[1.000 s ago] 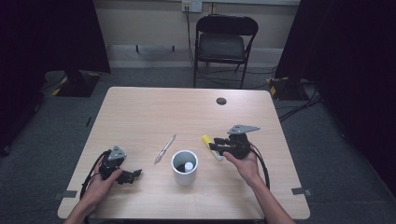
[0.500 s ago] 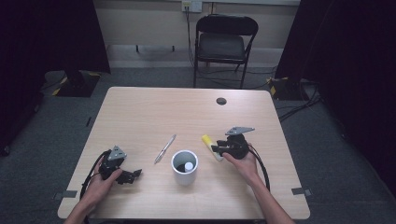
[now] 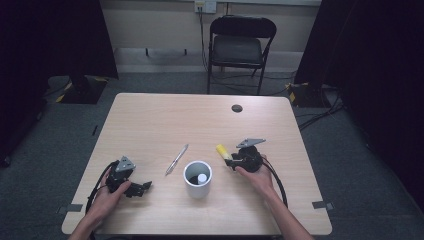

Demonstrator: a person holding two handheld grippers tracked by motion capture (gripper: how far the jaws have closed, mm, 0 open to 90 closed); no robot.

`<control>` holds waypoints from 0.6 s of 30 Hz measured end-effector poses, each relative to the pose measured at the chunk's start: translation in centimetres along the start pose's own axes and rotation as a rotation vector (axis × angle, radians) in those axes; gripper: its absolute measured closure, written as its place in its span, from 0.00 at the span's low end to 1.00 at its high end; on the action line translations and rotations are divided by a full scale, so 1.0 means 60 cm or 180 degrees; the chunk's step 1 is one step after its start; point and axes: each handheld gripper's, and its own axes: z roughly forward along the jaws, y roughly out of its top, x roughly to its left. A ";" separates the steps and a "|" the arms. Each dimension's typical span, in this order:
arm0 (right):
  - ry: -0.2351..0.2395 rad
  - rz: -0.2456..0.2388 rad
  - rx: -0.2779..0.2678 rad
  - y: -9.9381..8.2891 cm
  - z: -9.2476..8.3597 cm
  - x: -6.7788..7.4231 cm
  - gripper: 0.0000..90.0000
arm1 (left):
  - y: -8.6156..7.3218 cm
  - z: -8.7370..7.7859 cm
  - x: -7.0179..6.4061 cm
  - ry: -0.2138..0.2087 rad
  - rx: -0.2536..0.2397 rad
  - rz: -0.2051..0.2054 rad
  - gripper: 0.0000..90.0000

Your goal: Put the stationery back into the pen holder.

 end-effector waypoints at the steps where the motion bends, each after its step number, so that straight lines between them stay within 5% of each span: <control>1: 0.0000 0.0003 0.0008 -0.001 0.002 0.000 0.65 | 0.000 0.000 0.000 0.0000 0.0001 -0.0001 0.00; 18: -0.0112 0.0001 0.0110 -0.007 0.003 0.002 0.73 | -0.001 0.000 0.000 -0.0011 -0.0008 -0.0005 0.00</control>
